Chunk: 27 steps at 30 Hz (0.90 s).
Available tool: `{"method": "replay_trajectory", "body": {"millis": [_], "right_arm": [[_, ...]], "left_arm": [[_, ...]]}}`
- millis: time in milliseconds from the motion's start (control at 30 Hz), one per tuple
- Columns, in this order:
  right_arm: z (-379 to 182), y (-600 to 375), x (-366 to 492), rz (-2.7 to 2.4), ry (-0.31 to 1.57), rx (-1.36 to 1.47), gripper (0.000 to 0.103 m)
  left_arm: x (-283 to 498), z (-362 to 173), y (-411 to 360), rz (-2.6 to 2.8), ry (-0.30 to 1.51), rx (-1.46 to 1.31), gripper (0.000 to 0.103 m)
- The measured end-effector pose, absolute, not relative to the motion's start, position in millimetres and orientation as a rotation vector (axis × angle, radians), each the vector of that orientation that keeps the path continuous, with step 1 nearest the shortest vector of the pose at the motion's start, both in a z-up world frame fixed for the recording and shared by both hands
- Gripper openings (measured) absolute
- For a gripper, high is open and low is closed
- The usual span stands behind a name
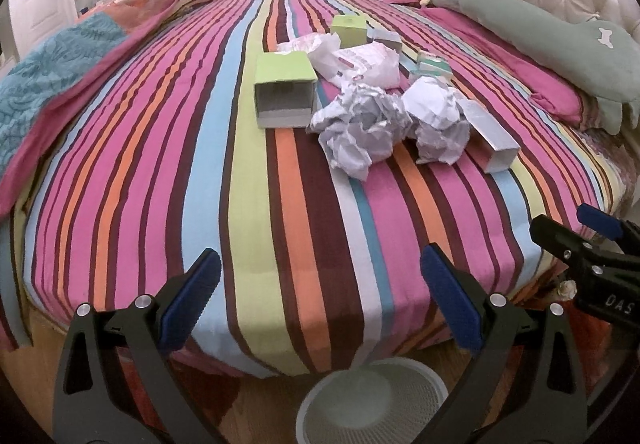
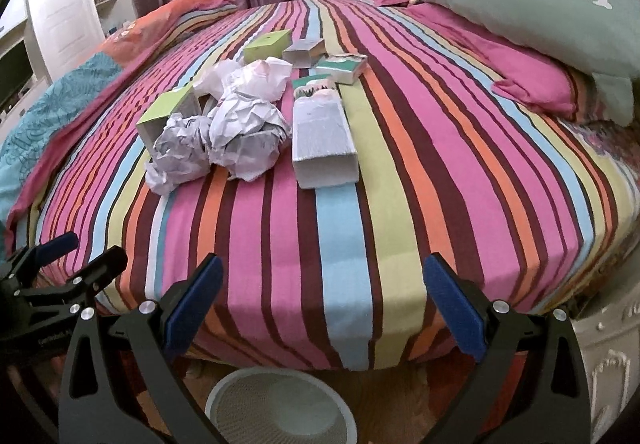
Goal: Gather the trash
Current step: 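Move both tools toward the paper balls and boxes on the bed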
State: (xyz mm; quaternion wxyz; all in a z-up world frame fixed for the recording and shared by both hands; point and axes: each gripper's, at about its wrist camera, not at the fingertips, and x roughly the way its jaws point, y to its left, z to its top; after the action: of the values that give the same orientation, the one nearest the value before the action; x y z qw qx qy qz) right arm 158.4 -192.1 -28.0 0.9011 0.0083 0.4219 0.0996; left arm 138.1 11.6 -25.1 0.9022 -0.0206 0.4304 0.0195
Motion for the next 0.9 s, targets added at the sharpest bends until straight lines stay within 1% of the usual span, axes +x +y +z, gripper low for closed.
{"method": "replay_trajectory", "body": {"millis": [567, 900], "right_arm": [[-37.8, -189.7, 221.7, 0.230, 0.887, -0.052, 0.095], [-46.9, -181.7, 234.5, 0.258, 0.904, -0.074, 0.095]], "left_arm": [[215.3, -20.3, 11.8, -0.007, 0.898, -0.116, 0.097], [242.4, -23.8, 12.8, -0.023, 0.914, -0.191, 0.097]]}}
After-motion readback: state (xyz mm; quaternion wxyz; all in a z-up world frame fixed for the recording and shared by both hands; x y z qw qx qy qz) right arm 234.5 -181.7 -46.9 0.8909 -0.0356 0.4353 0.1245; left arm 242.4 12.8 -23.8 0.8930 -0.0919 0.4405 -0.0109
